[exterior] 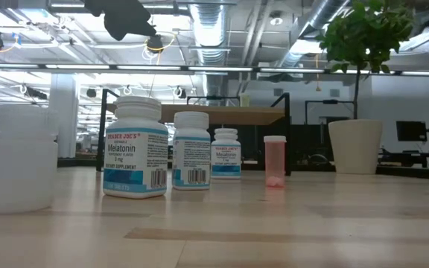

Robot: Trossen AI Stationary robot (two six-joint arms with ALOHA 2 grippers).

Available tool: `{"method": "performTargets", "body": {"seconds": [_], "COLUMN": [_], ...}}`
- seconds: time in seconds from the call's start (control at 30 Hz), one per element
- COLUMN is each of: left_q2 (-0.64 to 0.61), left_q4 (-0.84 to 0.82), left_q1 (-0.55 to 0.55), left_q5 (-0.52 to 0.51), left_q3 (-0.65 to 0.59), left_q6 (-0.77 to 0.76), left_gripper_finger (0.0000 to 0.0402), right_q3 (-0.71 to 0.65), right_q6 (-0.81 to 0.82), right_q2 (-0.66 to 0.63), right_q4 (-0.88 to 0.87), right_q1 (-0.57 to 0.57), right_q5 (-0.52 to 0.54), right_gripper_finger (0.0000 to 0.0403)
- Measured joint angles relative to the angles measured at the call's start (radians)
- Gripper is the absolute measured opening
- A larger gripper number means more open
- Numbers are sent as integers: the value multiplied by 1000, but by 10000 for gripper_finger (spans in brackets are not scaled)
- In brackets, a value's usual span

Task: Pick and place medicine bottles onto shelf by color
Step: Put the blue pill bottle on the shelf

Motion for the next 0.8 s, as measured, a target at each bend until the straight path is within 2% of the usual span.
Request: {"method": "performTargets", "body": {"seconds": [0.13, 0.37, 0.53, 0.8], "left_q2": [0, 0, 0, 0], "left_q4": [0, 0, 1, 0], "left_q1": [0, 0, 0, 0], "left_q5": [0, 0, 0, 0], "left_q3": [0, 0, 0, 0], "left_q6": [0, 0, 0, 0], "left_gripper_finger": [203, 203, 203, 203], "right_q3": [-182, -473, -603, -675], "right_q6": [217, 522, 691, 890], "right_q2": [-94, -148, -104, 32], "right_q4": [1, 73, 114, 233], "right_q1": [187, 477, 621, 759], "right_q5": [139, 172, 172, 174], "right_gripper_finger": [221, 221, 221, 221]}}
